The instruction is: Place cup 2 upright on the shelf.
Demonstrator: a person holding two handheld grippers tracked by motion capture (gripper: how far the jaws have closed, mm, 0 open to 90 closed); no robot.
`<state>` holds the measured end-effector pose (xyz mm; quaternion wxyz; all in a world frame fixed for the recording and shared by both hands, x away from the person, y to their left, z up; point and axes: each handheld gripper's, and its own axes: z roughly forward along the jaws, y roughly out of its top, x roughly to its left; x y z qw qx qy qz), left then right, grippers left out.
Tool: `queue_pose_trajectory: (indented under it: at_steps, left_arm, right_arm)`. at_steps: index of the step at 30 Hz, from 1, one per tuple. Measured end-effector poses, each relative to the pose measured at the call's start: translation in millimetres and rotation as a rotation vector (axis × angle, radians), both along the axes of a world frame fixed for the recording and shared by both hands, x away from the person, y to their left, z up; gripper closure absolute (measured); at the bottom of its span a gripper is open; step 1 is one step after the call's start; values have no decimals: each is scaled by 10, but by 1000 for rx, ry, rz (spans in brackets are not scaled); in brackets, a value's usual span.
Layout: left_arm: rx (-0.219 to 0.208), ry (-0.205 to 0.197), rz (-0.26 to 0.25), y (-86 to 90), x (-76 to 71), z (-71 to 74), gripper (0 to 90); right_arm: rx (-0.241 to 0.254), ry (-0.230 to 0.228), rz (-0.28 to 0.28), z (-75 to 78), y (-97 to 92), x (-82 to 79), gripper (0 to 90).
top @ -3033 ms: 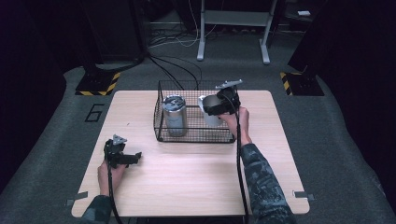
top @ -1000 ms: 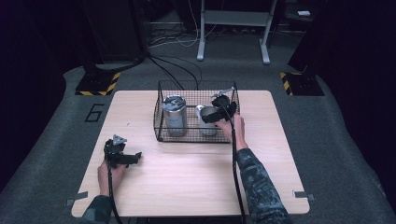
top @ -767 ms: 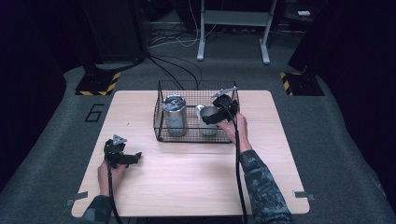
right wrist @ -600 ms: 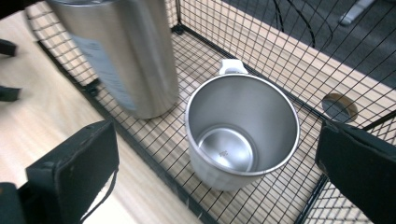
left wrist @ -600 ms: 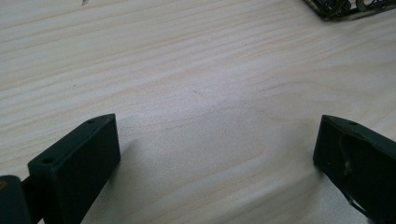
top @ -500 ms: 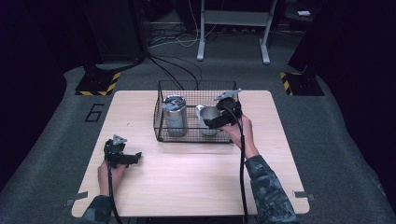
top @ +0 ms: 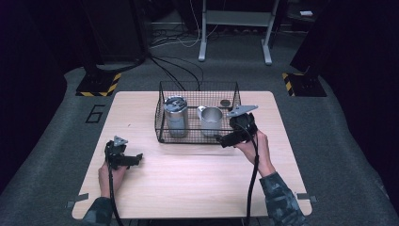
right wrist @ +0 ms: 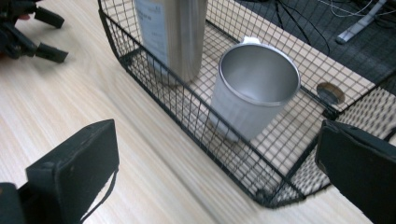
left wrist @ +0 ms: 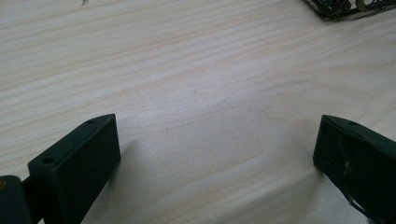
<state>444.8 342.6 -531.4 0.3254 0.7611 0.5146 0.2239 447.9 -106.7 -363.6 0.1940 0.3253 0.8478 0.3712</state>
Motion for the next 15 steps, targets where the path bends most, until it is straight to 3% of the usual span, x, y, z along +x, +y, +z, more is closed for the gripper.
queue_pose_trajectory:
  at_steps: [8,15]
  left_arm:
    - [1,-1,1,0,0,0,6]
    - [1,0,1,0,0,0,6]
  right_arm:
    - [7,8,-34,-193,-214,-228,0]
    - [6,52,-102,-545,-453,-431,0]
